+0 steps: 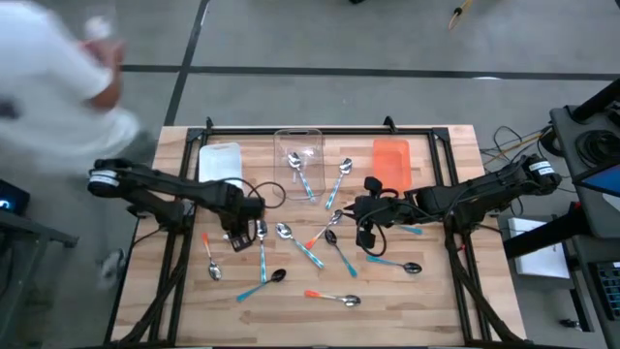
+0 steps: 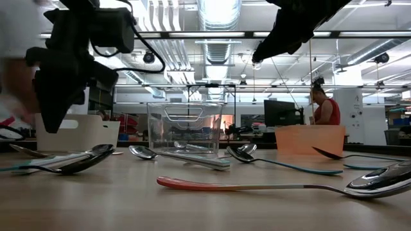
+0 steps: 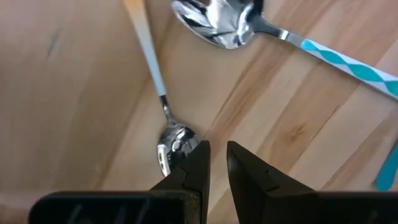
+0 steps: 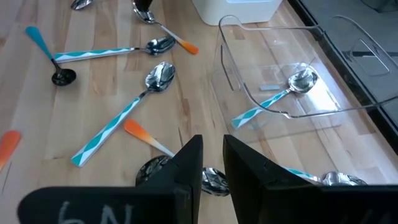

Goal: Sort silverware by color (type)
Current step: Put the orange spoon into the white bin

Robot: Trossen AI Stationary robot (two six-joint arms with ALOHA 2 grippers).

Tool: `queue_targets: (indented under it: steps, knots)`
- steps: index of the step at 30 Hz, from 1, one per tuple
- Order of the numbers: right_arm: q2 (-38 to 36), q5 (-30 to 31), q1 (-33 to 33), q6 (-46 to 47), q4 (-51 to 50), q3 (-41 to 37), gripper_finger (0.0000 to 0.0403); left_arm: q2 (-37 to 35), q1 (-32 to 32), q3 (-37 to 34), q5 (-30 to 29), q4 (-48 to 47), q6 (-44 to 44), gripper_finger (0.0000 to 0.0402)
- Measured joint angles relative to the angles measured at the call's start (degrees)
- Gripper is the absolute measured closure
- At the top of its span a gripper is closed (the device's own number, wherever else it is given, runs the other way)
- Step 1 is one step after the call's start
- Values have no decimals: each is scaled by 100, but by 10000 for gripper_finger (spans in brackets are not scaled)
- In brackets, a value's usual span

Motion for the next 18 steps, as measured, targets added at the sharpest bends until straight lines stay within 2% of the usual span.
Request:
queue_targets:
  steps: [8,11,18]
  knots:
    - [0,0,-2,2,-8,-18,349,76,-284,-17,-891,121,653,366]
    - [2,0,-2,1,-7,-20,349,9,-293,-65,-1043,213,785,363]
    - [2,0,-2,-2,-8,-20,349,-18,-293,-79,-1440,420,868,324]
